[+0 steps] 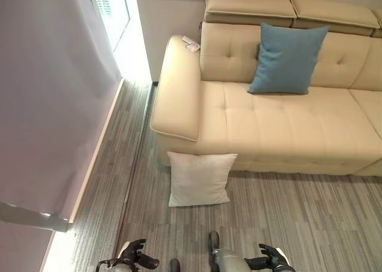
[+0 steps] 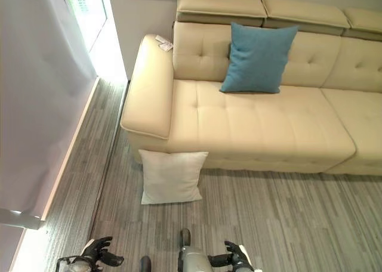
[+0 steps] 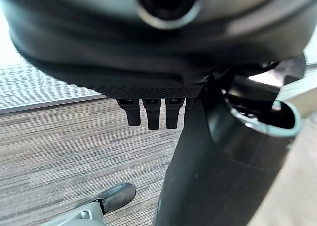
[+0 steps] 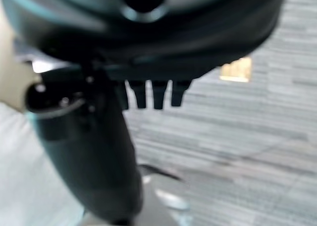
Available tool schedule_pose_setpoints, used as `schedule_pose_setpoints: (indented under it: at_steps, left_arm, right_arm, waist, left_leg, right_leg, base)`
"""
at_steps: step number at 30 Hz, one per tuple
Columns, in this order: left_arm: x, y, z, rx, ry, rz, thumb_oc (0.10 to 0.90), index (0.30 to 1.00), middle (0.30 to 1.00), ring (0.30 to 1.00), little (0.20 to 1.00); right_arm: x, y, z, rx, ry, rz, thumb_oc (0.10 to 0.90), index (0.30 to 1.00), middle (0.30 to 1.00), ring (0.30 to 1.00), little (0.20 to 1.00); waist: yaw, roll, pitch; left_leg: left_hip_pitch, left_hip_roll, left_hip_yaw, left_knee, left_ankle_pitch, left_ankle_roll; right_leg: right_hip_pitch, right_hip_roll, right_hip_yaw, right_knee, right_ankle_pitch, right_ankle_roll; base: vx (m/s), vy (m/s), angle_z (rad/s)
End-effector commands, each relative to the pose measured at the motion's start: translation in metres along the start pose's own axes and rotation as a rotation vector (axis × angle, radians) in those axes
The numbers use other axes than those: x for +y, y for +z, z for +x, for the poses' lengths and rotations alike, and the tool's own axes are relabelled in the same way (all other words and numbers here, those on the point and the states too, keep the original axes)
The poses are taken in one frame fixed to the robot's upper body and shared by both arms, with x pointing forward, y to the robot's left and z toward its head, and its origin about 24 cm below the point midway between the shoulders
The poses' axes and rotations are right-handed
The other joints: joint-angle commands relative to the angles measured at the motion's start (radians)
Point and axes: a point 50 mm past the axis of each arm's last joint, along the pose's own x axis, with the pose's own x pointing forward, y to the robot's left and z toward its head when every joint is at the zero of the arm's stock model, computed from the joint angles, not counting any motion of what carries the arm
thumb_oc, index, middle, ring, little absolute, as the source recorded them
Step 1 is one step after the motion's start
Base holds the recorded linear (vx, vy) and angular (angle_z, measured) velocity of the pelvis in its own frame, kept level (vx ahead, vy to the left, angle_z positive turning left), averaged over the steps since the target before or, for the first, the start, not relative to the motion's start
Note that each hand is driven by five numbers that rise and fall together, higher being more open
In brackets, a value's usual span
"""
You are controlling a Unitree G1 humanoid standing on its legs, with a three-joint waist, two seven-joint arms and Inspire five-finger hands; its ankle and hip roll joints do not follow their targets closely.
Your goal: Pick up all the scattered cushions and arrange them neatly on the sofa.
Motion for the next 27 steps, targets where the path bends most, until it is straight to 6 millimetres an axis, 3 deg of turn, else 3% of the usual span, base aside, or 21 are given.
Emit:
schedule_pose_setpoints:
  at_steps: [1, 5, 6, 8, 10, 11, 13, 16, 18, 23, 27]
  left_arm:
    - [0.009, 0.020, 0.002, -0.093, 0.023, -0.025, 0.800, 0.900, 0.900, 0.900, 0.900]
    - [0.007, 0.012, 0.001, -0.071, 0.015, -0.015, 0.800, 0.900, 0.900, 0.900, 0.900]
    - [0.006, 0.013, 0.001, -0.072, 0.010, -0.012, 0.800, 0.900, 0.900, 0.900, 0.900]
    - [0.004, 0.022, 0.002, -0.106, 0.004, -0.014, 0.800, 0.900, 0.900, 0.900, 0.900]
    - [0.004, 0.030, 0.003, -0.130, 0.004, -0.016, 0.800, 0.900, 0.900, 0.900, 0.900]
    - [0.003, 0.033, 0.003, -0.139, 0.000, -0.020, 0.800, 0.900, 0.900, 0.900, 0.900]
    - [0.002, 0.037, 0.003, -0.151, -0.006, -0.024, 0.800, 0.900, 0.900, 0.900, 0.900]
    - [0.002, 0.042, 0.003, -0.173, -0.005, -0.013, 0.800, 0.900, 0.900, 0.900, 0.900]
    - [0.002, 0.037, 0.003, -0.154, -0.006, -0.021, 0.800, 0.900, 0.900, 0.900, 0.900]
    - [0.005, 0.025, 0.002, -0.115, -0.001, -0.025, 0.800, 0.900, 0.900, 0.900, 0.900]
    - [0.018, 0.030, 0.003, -0.131, 0.036, -0.033, 0.800, 0.900, 0.900, 0.900, 0.900]
  right_arm:
    - [-0.014, 0.006, 0.001, -0.042, -0.029, -0.045, 0.800, 0.900, 0.900, 0.900, 0.900]
    - [-0.012, -0.003, -0.001, -0.022, -0.018, -0.055, 0.800, 0.900, 0.900, 0.900, 0.900]
    - [-0.011, -0.005, -0.002, -0.019, -0.015, -0.040, 0.800, 0.900, 0.900, 0.900, 0.900]
    - [-0.015, -0.002, -0.001, -0.036, -0.028, -0.023, 0.800, 0.900, 0.900, 0.900, 0.900]
    - [-0.018, -0.001, -0.001, -0.035, -0.041, -0.012, 0.800, 0.900, 0.900, 0.900, 0.900]
    - [-0.020, -0.002, -0.001, -0.029, -0.047, -0.008, 0.800, 0.900, 0.900, 0.900, 0.900]
    - [-0.024, -0.004, -0.001, -0.023, -0.057, 0.002, 0.800, 0.900, 0.900, 0.900, 0.900]
    - [-0.028, -0.004, 0.000, -0.020, -0.075, -0.013, 0.800, 0.900, 0.900, 0.900, 0.900]
    - [-0.029, -0.006, -0.001, -0.010, -0.075, -0.004, 0.800, 0.900, 0.900, 0.900, 0.900]
    - [-0.021, -0.006, -0.001, -0.010, -0.051, -0.012, 0.800, 0.900, 0.900, 0.900, 0.900]
    - [-0.017, 0.009, 0.002, -0.056, -0.037, -0.020, 0.800, 0.900, 0.900, 0.900, 0.900]
  waist:
    - [-0.021, -0.019, -0.003]
    - [-0.025, -0.021, -0.034]
    - [-0.034, -0.014, -0.044]
    - [-0.034, -0.023, -0.030]
    - [-0.031, -0.032, -0.018]
    - [-0.027, -0.037, -0.014]
    - [-0.018, -0.043, -0.014]
    - [0.001, -0.029, -0.010]
    - [0.002, -0.022, -0.014]
    - [0.010, -0.032, -0.030]
    - [0.020, -0.038, -0.012]
  left_leg:
    - [-0.026, -0.021, 0.005, 0.136, -0.134, -0.038]
    - [0.021, 0.009, -0.009, 0.125, -0.152, -0.061]
    - [0.015, 0.036, -0.009, 0.153, -0.127, -0.091]
    - [-0.065, 0.058, 0.009, 0.316, -0.060, -0.120]
    - [-0.132, 0.079, 0.038, 0.411, -0.042, -0.114]
    - [-0.159, 0.081, 0.056, 0.404, -0.051, -0.103]
    - [-0.190, 0.076, 0.068, 0.341, -0.080, -0.093]
    - [-0.265, 0.058, 0.054, 0.245, -0.020, -0.103]
    - [-0.250, 0.058, 0.052, 0.215, -0.014, -0.110]
    - [-0.232, 0.030, 0.072, 0.221, -0.053, -0.081]
    - [-0.240, 0.033, 0.104, 0.253, -0.086, -0.054]
  right_leg:
    - [0.085, 0.005, -0.006, -0.029, 0.006, 0.039]
    - [0.109, 0.021, 0.013, -0.001, -0.001, 0.015]
    - [0.133, 0.032, 0.013, -0.007, -0.014, -0.003]
    - [0.168, 0.035, 0.014, -0.019, -0.027, -0.030]
    - [0.198, 0.035, 0.009, -0.034, -0.043, -0.050]
    - [0.213, 0.030, 0.005, -0.042, -0.051, -0.053]
    - [0.239, 0.024, 0.004, -0.052, -0.063, -0.046]
    - [0.275, 0.028, 0.007, -0.064, -0.090, -0.038]
    - [0.279, 0.027, 0.022, -0.048, -0.100, -0.030]
    - [0.269, -0.013, 0.041, -0.003, -0.102, 0.002]
    - [0.207, -0.039, 0.043, 0.078, -0.089, 0.024]
  base:
    - [0.22, -0.139, 0.51]
    - [0.25, -0.167, 0.16]
    - [0.16, -0.168, 0.16]
    - [0.14, -0.207, 0.32]
    - [0.07, -0.111, 0.37]
    - [0.12, -0.046, 0.13]
    - [0.17, 0.012, 0.03]
    - [0.16, 0.095, 0.11]
    - [0.17, 0.177, -0.09]
    - [0.14, 0.177, -0.39]
    - [0.02, 0.113, -0.33]
